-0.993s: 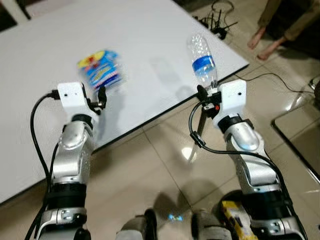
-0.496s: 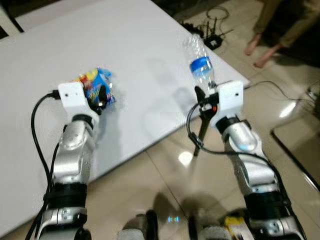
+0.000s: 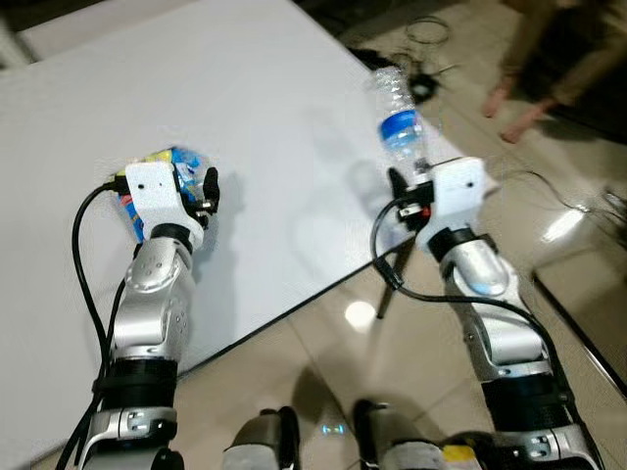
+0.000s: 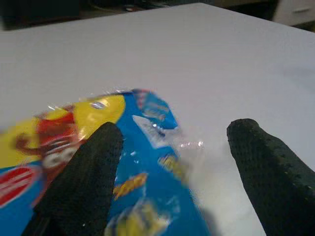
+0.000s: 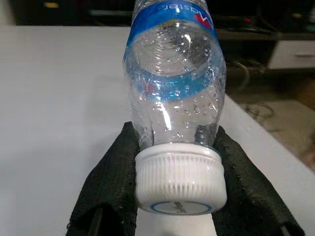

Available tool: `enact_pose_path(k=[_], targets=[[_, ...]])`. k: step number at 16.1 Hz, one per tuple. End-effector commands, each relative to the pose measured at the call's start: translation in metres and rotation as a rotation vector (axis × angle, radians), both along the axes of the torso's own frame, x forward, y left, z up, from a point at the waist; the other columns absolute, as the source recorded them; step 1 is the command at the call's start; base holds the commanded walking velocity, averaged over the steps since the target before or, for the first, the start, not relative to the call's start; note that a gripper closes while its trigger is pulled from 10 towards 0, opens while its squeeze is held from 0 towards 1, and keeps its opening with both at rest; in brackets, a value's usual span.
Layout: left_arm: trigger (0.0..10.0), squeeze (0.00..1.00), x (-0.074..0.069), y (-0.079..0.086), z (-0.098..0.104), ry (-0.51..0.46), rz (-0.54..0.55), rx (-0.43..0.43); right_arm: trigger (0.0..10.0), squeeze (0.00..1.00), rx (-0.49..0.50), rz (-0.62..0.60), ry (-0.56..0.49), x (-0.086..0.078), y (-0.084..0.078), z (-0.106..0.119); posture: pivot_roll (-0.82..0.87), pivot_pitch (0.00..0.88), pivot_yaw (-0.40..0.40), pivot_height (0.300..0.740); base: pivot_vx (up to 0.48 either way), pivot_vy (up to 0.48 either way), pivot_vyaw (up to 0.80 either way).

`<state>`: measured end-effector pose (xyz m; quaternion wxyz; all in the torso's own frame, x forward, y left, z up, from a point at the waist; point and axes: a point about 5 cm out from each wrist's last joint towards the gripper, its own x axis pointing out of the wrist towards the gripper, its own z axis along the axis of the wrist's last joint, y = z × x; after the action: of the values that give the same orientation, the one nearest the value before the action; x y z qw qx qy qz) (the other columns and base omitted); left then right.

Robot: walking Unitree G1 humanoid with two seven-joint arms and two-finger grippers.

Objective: Picking trash to rubbish bin

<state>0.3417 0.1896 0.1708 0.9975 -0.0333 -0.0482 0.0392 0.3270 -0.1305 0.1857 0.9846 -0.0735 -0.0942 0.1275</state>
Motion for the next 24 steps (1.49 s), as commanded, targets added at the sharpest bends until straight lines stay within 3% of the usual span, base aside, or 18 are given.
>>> enact_pose_path(k=[1,14,21,24], targets=[[10.0,0.0,-0.003,0.007,-0.004,0.017,0.035,0.008,10.0,0.0,-0.008,-0.004,0.005,-0.003,-0.001,-0.001,-0.1,0.244,0.094,0.74,0.0,0.0,0.0],[10.0,0.0,-0.003,0.009,-0.005,0.029,0.048,0.021,10.0,0.0,-0.005,0.002,0.016,-0.002,0.0,-0.002,-0.1,0.246,0.09,0.74,0.0,0.0,0.0],[10.0,0.0,-0.018,0.016,-0.017,0.066,0.069,0.049,10.0,0.0,-0.001,0.01,0.037,-0.002,0.0,-0.006,-0.09,0.247,0.08,0.74,0.0,0.0,0.0],[10.0,0.0,-0.02,0.023,-0.035,0.155,0.089,0.037,10.0,0.0,-0.003,0.027,0.041,-0.001,0.004,-0.005,-0.1,0.245,0.072,0.74,0.0,0.0,0.0]])
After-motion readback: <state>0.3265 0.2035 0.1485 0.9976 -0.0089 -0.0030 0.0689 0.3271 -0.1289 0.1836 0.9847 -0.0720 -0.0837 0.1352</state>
